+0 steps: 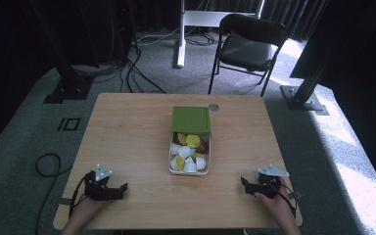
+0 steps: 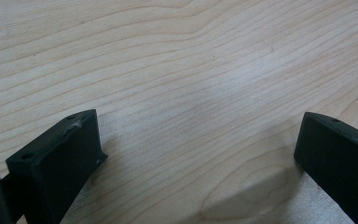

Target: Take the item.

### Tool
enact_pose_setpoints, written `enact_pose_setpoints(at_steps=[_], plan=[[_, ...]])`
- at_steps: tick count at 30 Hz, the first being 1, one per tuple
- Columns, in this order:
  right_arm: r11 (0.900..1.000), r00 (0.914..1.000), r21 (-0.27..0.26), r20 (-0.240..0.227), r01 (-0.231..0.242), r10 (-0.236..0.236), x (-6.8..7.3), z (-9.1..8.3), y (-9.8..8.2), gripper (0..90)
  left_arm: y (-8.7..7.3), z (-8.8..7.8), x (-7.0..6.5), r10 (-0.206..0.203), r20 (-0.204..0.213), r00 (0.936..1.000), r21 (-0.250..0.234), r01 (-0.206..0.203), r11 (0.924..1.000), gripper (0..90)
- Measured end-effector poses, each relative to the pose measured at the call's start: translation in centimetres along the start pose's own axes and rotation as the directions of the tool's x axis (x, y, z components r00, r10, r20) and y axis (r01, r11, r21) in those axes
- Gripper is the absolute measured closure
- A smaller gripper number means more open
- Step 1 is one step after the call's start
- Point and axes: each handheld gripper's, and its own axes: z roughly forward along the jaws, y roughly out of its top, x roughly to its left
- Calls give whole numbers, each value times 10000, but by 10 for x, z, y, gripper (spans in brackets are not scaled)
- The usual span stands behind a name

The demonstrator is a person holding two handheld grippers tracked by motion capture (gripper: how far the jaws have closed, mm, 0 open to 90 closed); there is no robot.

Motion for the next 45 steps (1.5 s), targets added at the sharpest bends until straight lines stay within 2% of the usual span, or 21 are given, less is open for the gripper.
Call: enact_pose_setpoints(at_steps=[9,15,23,25,33,34,40,42,45], plan=[[9968,9992,-691,52,398,-395,2,-13,29,179,0,0,0,-1,0,10000,-6,1,10000,15],[9910,9972,-1129,-130,721,-740,8,-21,48,178,0,0,0,0,0,10000,-2,0,10000,15],[9805,9907,-1650,-663,1062,-1185,23,-25,74,179,0,0,0,-14,8,10000,-5,14,10000,16],[9761,9860,-1735,-805,1307,-1463,29,-25,79,179,0,0,0,-13,8,10000,-5,13,10000,15],[9666,9763,-2100,-1262,1470,-1759,45,-25,97,183,0,0,0,-16,9,10000,-6,16,10000,15],[9623,9712,-2206,-1399,1593,-1929,50,-25,102,183,0,0,0,1,0,10000,-4,-1,10000,15],[9480,9531,-2387,-1659,2103,-2532,62,-25,114,183,0,0,0,-16,7,10000,-9,16,10000,16],[9465,9507,-2413,-1711,2140,-2586,65,-25,116,183,0,0,0,-17,6,10000,-6,17,10000,16],[9407,9406,-2460,-1884,2334,-2826,72,-24,121,183,0,0,0,-57,3,10000,-41,57,10000,15]])
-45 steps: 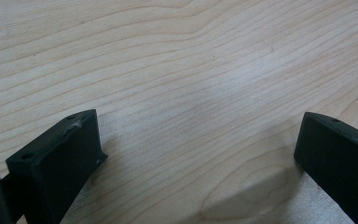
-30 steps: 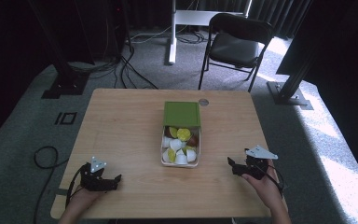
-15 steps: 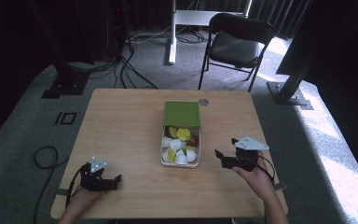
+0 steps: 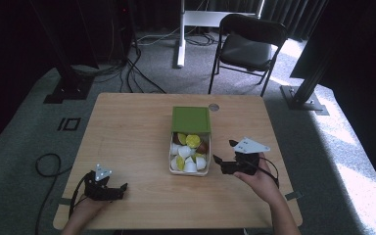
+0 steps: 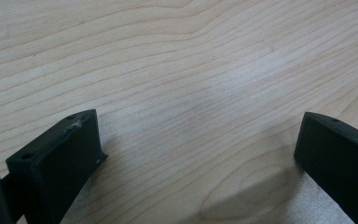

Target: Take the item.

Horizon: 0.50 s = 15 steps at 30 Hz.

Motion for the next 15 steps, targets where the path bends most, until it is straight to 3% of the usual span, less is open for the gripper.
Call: enact_pose_setpoints(at_steps=[8,15], plan=[[9978,9957,-74,-650,663,-667,16,11,14,218,0,0,0,19,-3,10000,3,-19,10000,15],[9900,9832,133,-1198,1404,-1378,31,23,19,219,0,0,0,29,0,10000,17,-29,10000,15]])
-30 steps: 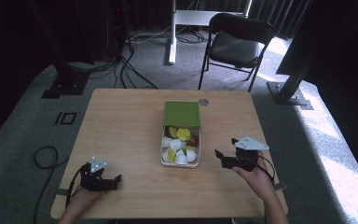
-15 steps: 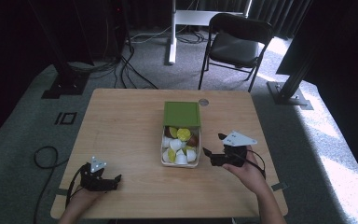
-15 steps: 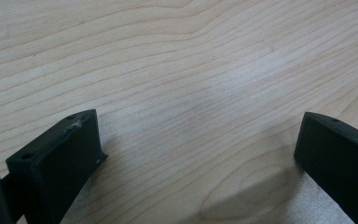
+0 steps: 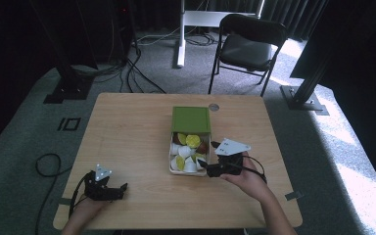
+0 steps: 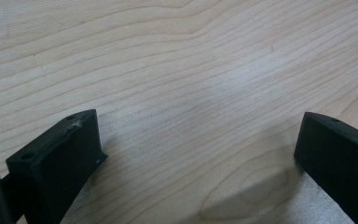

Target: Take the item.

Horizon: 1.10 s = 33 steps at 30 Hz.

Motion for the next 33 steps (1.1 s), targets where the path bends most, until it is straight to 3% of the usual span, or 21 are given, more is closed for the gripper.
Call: enact_pose_setpoints(at_steps=[6,13,19,28,33], plan=[[9985,9976,247,-517,484,-471,10,10,4,223,0,0,0,-11,12,10000,16,11,10000,16],[9904,9870,718,-1174,1185,-1096,22,22,7,226,0,0,0,9,14,10000,34,-9,10000,16],[9726,9751,1306,-1369,1922,-1743,30,34,7,266,0,0,0,26,6,10000,34,-26,10000,16],[9557,9633,1847,-1842,2291,-1953,37,48,5,387,0,0,0,2,11,10000,24,-2,10000,15],[9344,9568,2407,-1900,2628,-2201,38,57,4,414,0,0,0,-12,7,10000,4,12,10000,15]])
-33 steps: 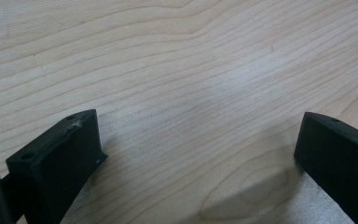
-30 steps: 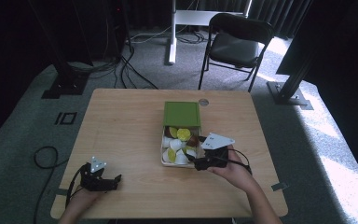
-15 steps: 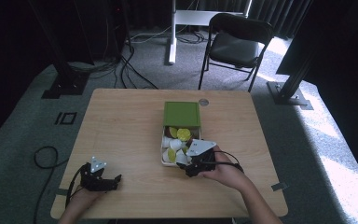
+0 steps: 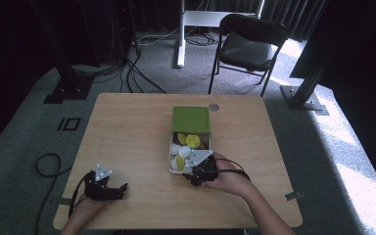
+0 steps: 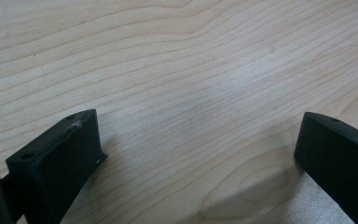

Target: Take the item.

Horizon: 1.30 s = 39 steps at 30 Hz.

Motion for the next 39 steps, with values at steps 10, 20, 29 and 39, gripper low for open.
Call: enact_pose_setpoints(at_steps=[10,20,29,39], plan=[[9964,9994,803,170,282,-296,-2,12,0,405,0,0,0,16,-8,10000,0,-16,10000,15],[9868,9991,1575,-265,365,-327,-9,25,13,373,0,0,0,11,-8,10000,-7,-11,10000,16],[9627,9964,2575,-366,835,-766,-9,38,19,422,0,0,0,43,-13,10000,-2,-43,10000,16],[9779,9960,1960,-660,726,-607,-11,22,21,479,0,0,0,30,-14,10000,-6,-30,10000,15]])
